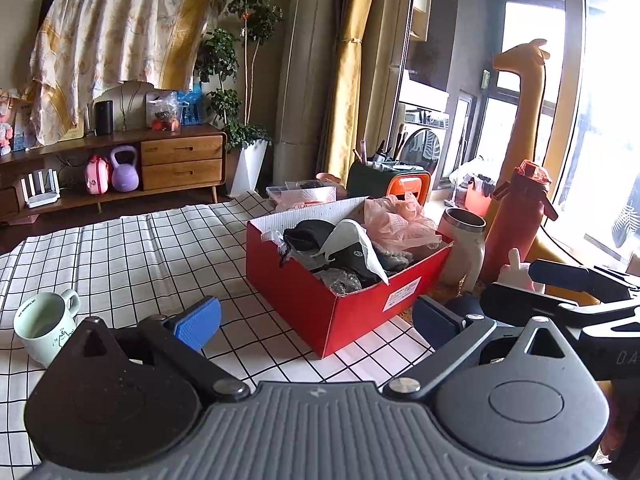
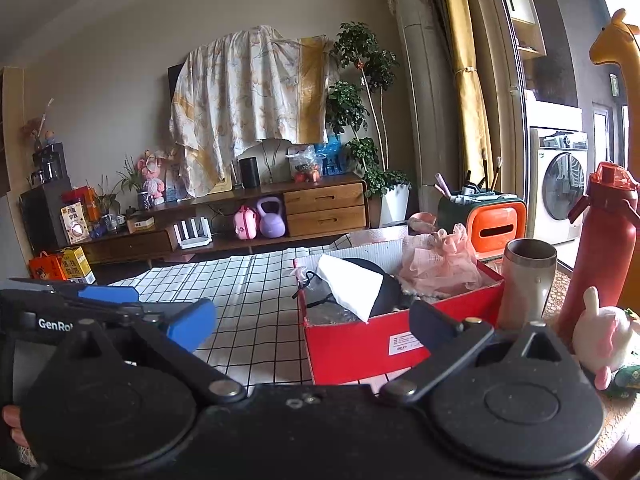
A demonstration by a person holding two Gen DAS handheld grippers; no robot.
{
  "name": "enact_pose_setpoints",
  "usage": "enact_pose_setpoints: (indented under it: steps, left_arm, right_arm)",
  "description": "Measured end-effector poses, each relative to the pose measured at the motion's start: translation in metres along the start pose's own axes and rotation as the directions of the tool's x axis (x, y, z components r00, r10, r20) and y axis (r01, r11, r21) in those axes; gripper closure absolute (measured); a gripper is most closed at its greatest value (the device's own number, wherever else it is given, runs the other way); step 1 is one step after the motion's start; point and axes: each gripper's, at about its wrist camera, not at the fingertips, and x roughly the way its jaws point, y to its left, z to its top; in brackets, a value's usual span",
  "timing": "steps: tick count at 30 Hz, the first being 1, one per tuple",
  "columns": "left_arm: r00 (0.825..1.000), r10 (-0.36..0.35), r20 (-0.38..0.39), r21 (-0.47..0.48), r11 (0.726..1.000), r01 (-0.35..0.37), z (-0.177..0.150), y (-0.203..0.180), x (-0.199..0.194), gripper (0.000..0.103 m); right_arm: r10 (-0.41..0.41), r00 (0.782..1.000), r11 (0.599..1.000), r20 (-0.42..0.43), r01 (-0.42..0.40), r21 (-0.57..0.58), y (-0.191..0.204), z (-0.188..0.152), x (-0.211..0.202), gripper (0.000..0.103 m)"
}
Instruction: Organize soft objects
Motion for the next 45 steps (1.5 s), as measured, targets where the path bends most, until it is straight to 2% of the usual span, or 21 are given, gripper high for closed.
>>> enact_pose_setpoints:
  steps: [29, 45]
  left_arm:
    - [0.999, -0.016, 0.052, -0.006, 1.000, 0.017, -0.001, -0.003, -0.023, 0.000]
    - [0.999, -0.017, 0.050, -0.023, 1.000, 0.018, -0.004, 0.000, -0.028, 0.000]
  right_arm:
    - [-0.022, 1.000, 1.000, 0.007, 0.022, 0.013, 0.006, 0.000, -0.009, 0.000]
    - [-0.028, 1.000, 1.000, 0.005, 0.028, 0.012, 0.007, -0.001, -0.010, 0.000]
